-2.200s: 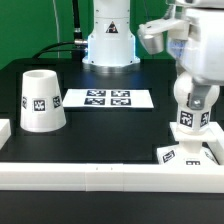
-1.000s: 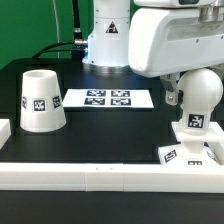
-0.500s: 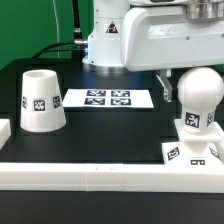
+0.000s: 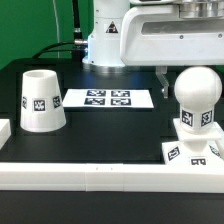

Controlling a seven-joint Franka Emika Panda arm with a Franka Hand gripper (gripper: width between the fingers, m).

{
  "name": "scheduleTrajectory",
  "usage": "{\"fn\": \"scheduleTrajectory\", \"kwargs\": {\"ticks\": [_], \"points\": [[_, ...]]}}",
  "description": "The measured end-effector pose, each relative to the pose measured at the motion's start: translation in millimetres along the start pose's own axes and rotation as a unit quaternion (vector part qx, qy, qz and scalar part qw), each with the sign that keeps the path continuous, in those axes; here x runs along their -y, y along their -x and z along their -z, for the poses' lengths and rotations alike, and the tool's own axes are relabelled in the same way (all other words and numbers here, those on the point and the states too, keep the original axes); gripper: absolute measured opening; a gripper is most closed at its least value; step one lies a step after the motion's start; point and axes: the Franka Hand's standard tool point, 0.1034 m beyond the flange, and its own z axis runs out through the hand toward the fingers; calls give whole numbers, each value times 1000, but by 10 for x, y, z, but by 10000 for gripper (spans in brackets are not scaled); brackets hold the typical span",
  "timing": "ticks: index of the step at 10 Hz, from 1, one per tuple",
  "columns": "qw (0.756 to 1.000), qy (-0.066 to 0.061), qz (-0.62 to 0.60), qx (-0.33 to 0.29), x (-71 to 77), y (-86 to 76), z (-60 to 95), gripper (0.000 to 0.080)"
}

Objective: Assemble lamp

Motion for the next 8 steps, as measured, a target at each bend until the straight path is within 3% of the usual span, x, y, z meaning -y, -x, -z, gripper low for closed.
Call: {"fn": "scheduleTrajectory", "kwargs": {"ticks": [1,5,8], "points": [[998,1,-58,3,33,44,-23,576],[972,-15,-235,19,127,106,-56,576],[929,-25,-368,32,173,118,-49,576]]}}
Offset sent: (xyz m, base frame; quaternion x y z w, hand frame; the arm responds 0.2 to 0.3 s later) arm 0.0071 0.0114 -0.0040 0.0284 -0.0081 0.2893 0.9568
